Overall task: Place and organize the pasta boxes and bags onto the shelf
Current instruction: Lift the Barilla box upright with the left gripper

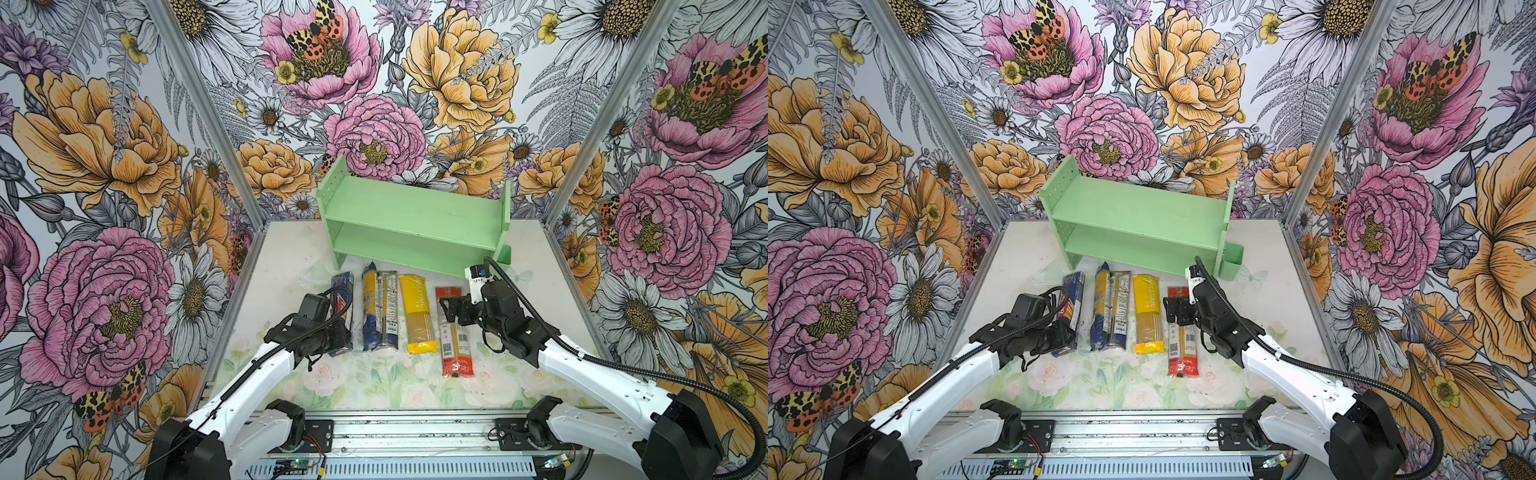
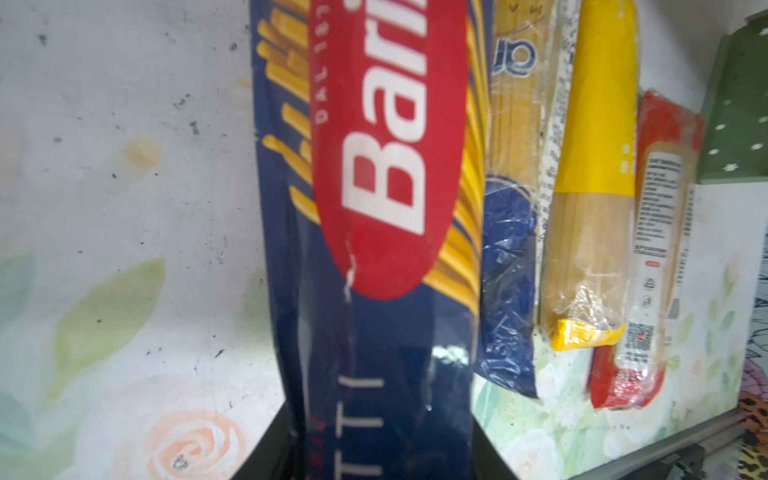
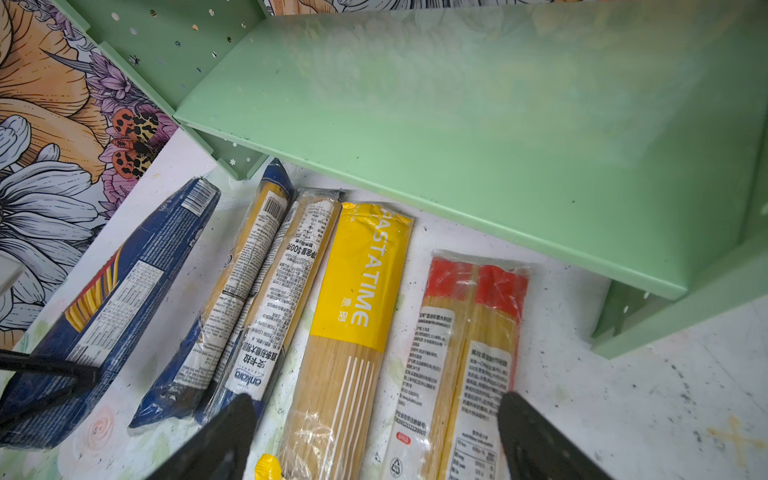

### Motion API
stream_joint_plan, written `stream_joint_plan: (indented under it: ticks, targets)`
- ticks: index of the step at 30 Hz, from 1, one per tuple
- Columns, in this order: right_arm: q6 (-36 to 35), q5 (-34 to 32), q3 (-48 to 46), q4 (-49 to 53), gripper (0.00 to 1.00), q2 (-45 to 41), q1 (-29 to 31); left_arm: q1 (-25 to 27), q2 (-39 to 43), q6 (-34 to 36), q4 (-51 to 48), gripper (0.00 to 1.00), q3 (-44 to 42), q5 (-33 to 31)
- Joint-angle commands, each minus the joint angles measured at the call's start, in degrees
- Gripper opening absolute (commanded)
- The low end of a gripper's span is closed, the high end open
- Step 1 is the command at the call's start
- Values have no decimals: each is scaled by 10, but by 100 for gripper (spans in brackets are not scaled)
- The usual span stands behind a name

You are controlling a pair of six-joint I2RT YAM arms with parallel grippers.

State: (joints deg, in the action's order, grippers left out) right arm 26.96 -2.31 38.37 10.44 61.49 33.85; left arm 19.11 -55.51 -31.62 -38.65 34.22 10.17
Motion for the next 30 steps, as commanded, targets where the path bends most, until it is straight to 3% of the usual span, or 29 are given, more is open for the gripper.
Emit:
stream_joint_plan:
  ticks: [1, 9, 15, 30]
  targets:
    - [-3, 3, -4, -16, 93, -4, 4, -13, 48, -6, 59, 4, 14, 57]
    - [0, 4, -2, -16, 93, 3, 4, -23, 86, -12, 41, 4, 27, 101]
    - [0, 5, 0, -16, 93, 6, 3, -34, 125, -31, 81, 4, 26, 183]
    - [-5, 12, -3, -15, 93, 3, 3, -51, 155, -32, 81, 4, 88, 264]
